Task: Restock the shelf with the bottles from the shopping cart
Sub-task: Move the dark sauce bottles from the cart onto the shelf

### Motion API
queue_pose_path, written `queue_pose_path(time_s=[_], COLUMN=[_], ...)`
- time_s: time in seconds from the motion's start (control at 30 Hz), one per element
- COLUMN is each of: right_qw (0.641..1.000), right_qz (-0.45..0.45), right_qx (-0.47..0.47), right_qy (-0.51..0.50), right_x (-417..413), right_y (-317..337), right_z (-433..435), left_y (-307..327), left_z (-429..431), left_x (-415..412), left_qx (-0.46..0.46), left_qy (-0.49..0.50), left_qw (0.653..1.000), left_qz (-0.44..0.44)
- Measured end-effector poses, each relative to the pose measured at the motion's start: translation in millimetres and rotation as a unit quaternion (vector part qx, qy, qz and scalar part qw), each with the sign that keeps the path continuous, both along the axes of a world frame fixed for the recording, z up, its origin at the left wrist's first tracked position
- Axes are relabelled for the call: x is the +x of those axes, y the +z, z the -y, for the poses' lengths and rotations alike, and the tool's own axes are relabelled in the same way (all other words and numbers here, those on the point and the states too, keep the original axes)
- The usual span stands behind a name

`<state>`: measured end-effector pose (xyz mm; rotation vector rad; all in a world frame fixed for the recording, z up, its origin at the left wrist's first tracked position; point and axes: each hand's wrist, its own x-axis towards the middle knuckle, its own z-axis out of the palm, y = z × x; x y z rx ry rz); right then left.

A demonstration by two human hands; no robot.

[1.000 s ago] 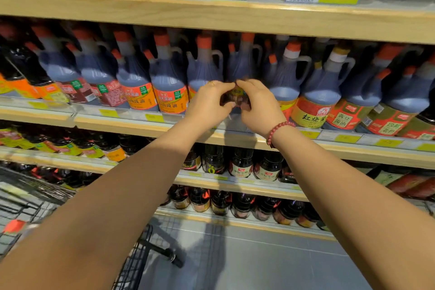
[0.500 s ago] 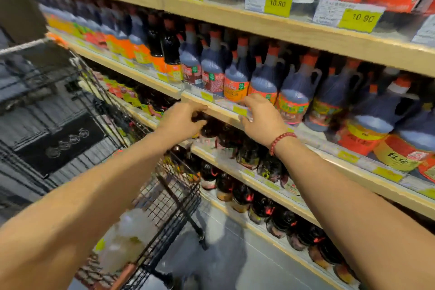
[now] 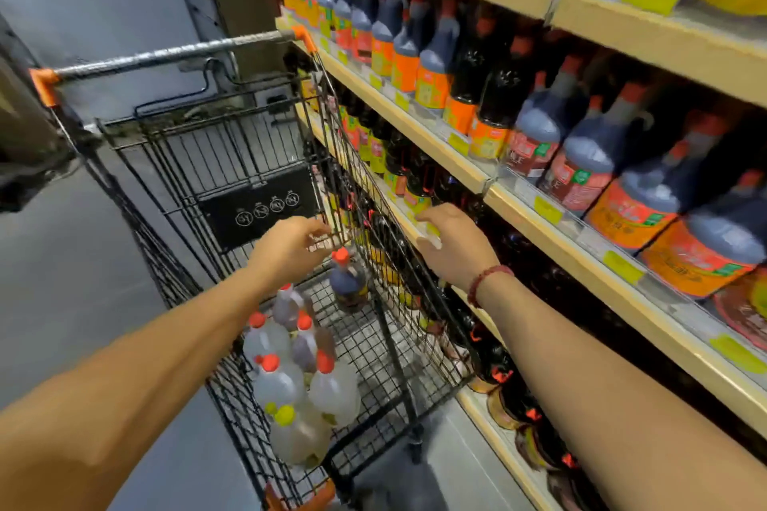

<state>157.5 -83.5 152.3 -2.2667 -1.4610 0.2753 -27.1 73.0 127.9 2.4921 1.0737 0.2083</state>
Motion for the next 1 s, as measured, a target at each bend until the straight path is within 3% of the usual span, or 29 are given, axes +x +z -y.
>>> queue_pose_path(time_s=[0.23,0.53,0.87,1.0], right_qw=[0.994,0.979,0.976,0.978], right_qz=[-0.048,-0.116,-0.157,-0.163], right_qx=[-0.088,-0.154,-0.146,-0.13], right_qy=[0.036,0.061,0.027,0.016], right_x=[-12.0,-12.7,-3.6,-1.3], right_y=[-52.8,-112.8,-208.8,-242.1], right_z=[-47.2,-93.3,-135.6,-149.1], left_y=[-54.2,-118.5,-189.0,-212.9], left_z=[-20.7,-21.3,-31.2,-40.8], left_x=[-11.2,2.3,49.8,63.1], left_qx=[-0.084,-0.209,-0.292,-0.277], left_qy=[0.055,0.163,0.285,0.299], left_qw=[0.995,0.963,0.902,0.899], left_qz=[-0.015,0.038,0.138,0.159])
